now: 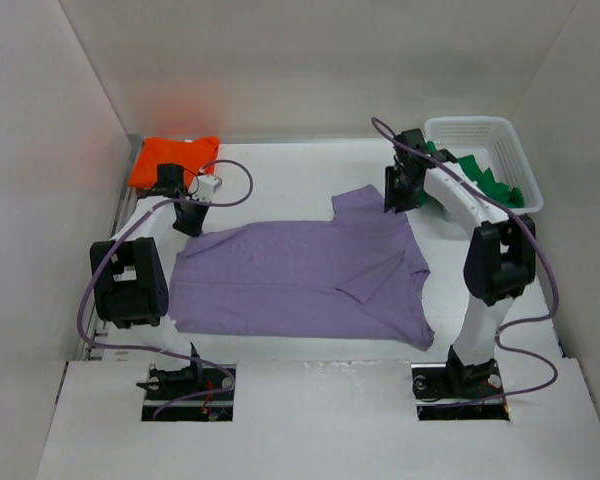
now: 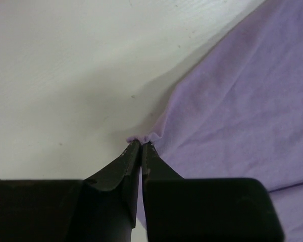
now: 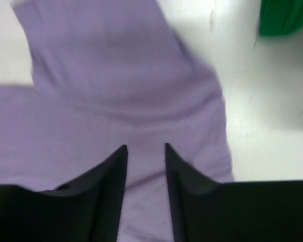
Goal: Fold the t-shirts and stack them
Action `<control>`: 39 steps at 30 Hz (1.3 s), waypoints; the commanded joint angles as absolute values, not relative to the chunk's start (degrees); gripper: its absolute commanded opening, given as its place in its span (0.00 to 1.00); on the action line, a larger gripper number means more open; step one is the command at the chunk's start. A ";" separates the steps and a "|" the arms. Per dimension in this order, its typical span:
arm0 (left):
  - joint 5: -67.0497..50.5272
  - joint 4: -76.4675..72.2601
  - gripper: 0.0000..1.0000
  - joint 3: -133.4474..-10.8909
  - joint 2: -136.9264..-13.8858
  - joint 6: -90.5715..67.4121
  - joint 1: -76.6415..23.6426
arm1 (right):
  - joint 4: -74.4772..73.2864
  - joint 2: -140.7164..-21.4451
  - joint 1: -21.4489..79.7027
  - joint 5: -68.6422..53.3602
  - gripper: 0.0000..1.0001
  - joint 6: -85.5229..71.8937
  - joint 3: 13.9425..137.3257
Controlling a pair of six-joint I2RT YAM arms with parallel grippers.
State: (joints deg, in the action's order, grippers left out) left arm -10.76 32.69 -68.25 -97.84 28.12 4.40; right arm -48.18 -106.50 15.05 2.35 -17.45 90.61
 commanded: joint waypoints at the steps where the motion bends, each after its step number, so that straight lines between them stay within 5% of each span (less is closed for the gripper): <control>1: -10.81 31.82 0.00 -66.80 -95.10 27.95 3.04 | -44.29 -113.26 14.89 3.60 0.43 -14.95 104.45; 8: -9.14 31.47 0.02 -63.72 -92.73 28.48 0.84 | -51.76 -136.56 13.93 7.03 0.60 -13.98 135.24; 13: -8.26 31.38 0.03 -65.03 -93.51 28.21 0.66 | -52.73 -141.32 14.37 6.85 0.65 -12.75 134.39; 15: -7.91 31.38 0.03 -66.18 -94.65 28.04 0.92 | -53.52 -142.47 14.63 7.73 0.58 -11.87 134.73; 22: -7.91 31.64 0.04 -69.61 -97.56 27.69 0.75 | -55.81 -144.58 16.03 10.98 0.59 -9.58 138.16; 33: -8.00 31.38 0.05 -69.35 -97.47 28.21 2.07 | -57.21 -145.55 17.80 8.88 0.05 -8.44 137.90; 39: -7.91 31.38 0.05 -68.56 -96.51 28.65 2.68 | -57.48 -144.06 17.97 5.38 0.00 -10.01 136.59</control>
